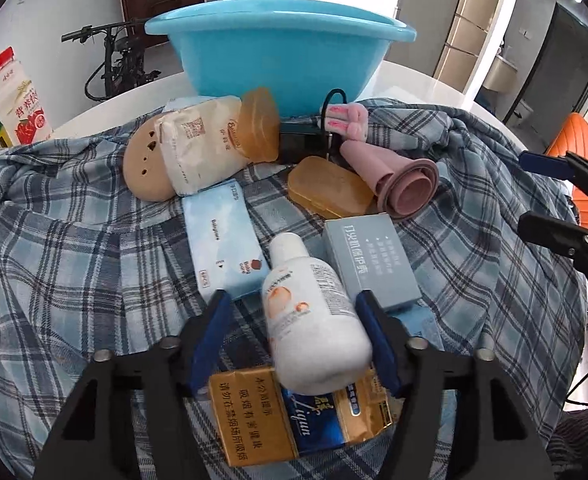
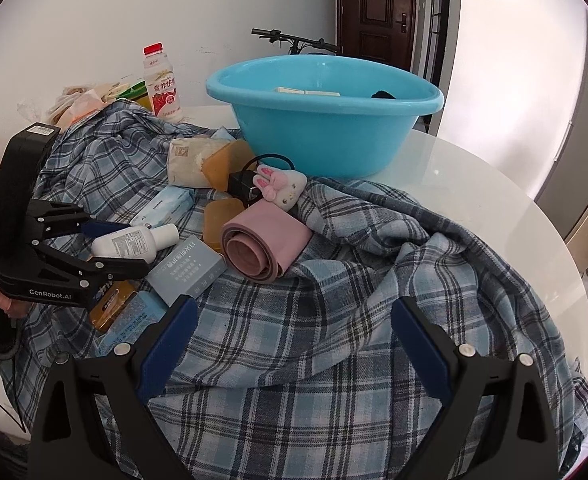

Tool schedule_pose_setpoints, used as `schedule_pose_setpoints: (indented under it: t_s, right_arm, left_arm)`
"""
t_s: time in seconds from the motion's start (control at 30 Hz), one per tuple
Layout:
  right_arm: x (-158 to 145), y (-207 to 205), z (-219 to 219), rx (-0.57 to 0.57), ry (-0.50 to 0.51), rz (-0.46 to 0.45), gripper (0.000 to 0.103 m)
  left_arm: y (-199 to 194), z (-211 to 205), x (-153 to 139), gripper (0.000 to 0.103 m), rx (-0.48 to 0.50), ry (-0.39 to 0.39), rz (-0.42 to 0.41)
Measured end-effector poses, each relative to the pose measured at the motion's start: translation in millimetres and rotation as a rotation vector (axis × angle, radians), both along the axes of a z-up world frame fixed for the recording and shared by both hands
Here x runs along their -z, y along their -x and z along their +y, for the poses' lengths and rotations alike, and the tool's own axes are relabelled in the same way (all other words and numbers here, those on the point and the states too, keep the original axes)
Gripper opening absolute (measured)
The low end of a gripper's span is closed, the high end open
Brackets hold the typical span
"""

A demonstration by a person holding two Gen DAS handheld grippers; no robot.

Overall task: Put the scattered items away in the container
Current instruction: 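Lift the white bottle with the left tool while the right tool grasps the pink rolled cup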

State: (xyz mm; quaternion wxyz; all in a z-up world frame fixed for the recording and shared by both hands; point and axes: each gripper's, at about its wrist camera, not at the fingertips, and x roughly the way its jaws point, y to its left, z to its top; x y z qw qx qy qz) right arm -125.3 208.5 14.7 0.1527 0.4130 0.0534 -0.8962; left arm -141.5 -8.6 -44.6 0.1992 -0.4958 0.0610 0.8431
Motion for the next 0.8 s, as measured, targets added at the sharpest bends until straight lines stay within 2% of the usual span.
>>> schedule_pose_setpoints:
  t_s: [0.13, 0.43, 0.57, 0.8]
  right_arm:
    - [2, 2, -3, -0.012, 0.007, -0.011, 0.097]
    - [1, 5, -32, -0.123, 0.041, -0.038, 0.097]
    - [5, 7, -48, -0.159, -0.012, -0.018, 0.097]
    - [15, 40, -48, -0.066, -0.013, -0.03, 0.097]
  left_arm:
    - [-6, 2, -2, 0.042, 0.023, 0.021, 0.011]
    - [-21, -23, -29, 0.042, -0.03, -0.002, 0.062]
    - [-29, -32, -35, 0.042, -0.04, 0.003, 0.068]
    - [-41, -30, -32, 0.042, -0.012, -0.003, 0.064]
